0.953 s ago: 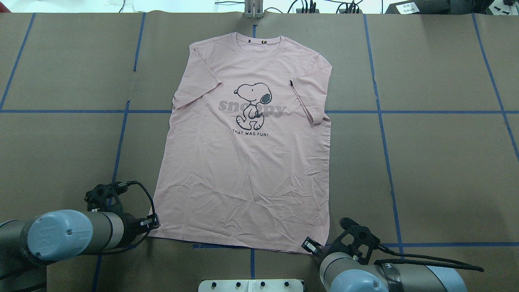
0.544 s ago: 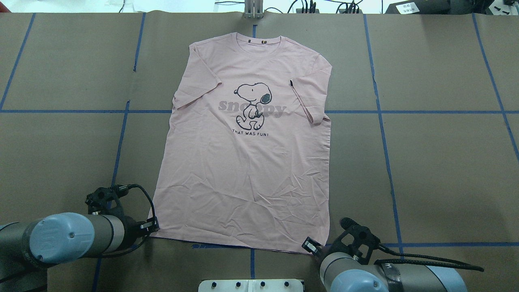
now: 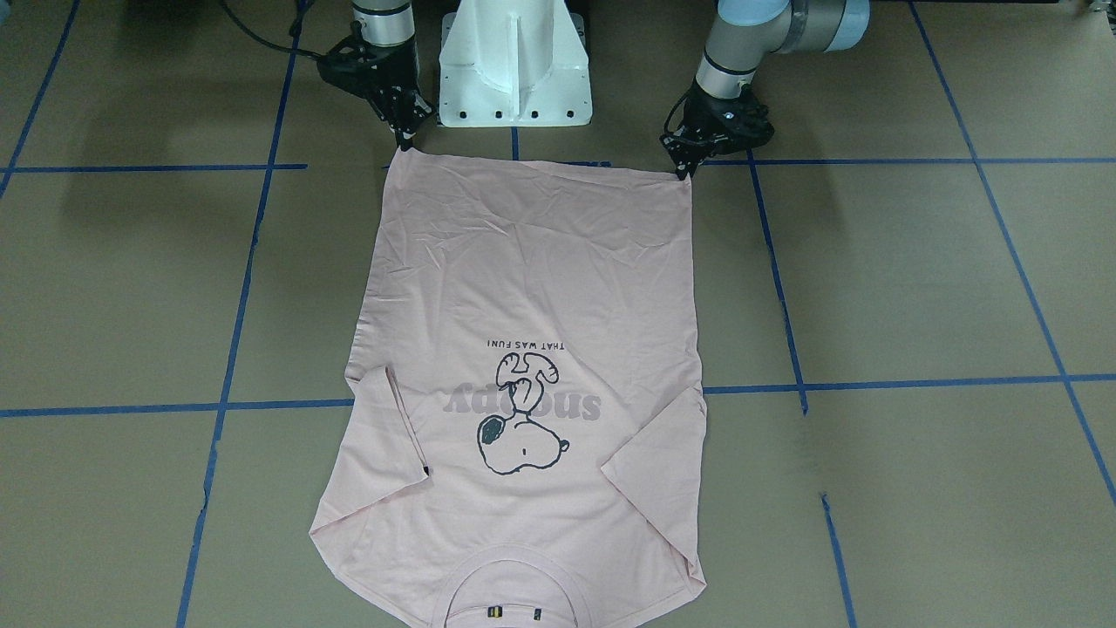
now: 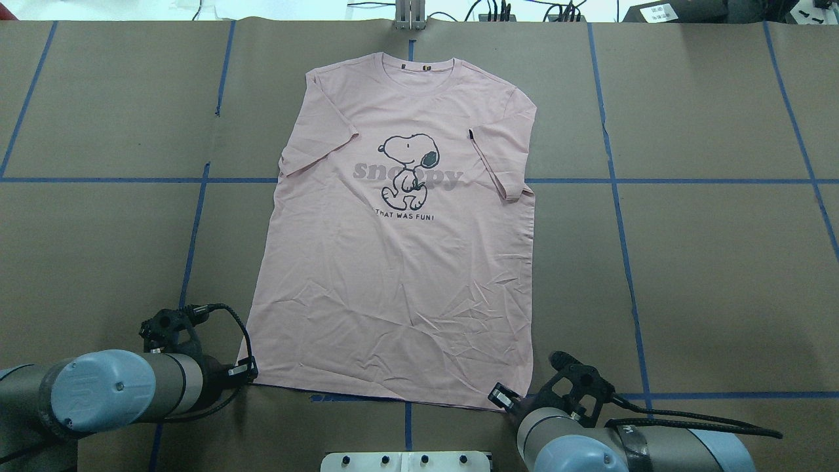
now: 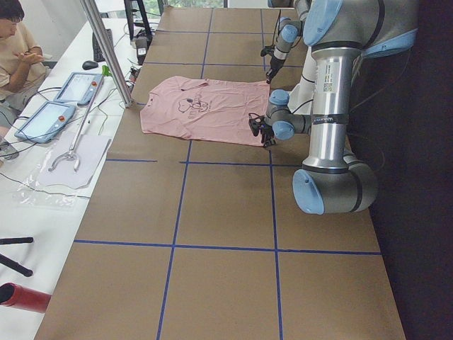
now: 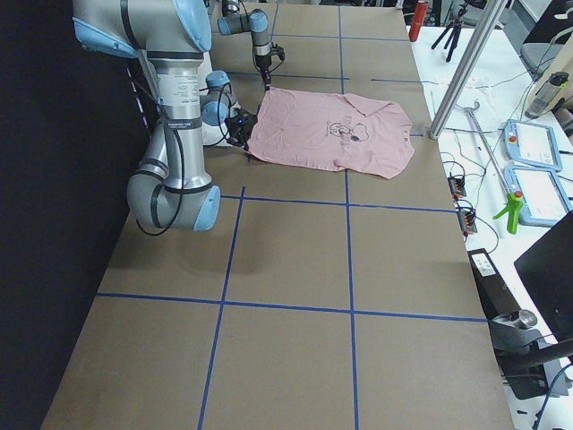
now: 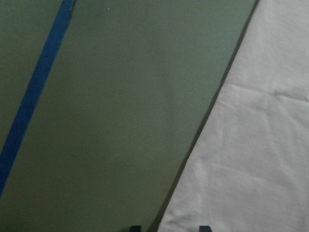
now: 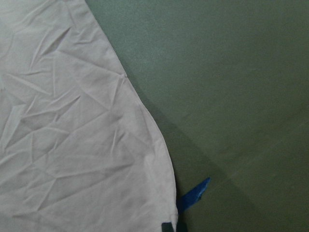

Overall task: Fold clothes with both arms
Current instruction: 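Move the left gripper down to the other hem corner nearest the robot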

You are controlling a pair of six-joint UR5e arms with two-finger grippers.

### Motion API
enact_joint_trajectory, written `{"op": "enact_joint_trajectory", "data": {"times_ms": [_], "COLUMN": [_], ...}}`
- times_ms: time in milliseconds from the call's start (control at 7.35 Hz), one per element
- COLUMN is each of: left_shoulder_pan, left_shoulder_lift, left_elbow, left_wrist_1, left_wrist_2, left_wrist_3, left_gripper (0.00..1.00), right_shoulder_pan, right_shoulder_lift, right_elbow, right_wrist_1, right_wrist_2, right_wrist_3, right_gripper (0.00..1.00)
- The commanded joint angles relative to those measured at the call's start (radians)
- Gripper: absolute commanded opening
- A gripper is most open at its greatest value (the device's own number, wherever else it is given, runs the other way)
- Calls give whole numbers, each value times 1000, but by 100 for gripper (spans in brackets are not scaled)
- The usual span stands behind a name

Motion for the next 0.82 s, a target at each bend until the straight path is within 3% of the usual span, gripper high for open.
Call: {"op": "enact_joint_trajectory", "data": {"times_ms": [0, 408, 680], "left_shoulder_pan": [1, -1, 37], "left_shoulder_lift": [-3, -4, -6], "left_elbow": [-3, -128, -310], "left_wrist_1": [0, 38, 215], "left_wrist_2": [-2, -3, -20], "left_wrist_3": [-1, -7, -56], "left_gripper": [0, 0, 0], "right_shoulder_pan": [0, 2, -33], "right_shoulder_lift": [0, -26, -168], "right_elbow": [0, 41, 197], "right_wrist_1": [1, 1, 1], "right_wrist_2": [0, 3, 5], "right_wrist_3": [0, 0, -3], "right_gripper": [0, 0, 0]}}
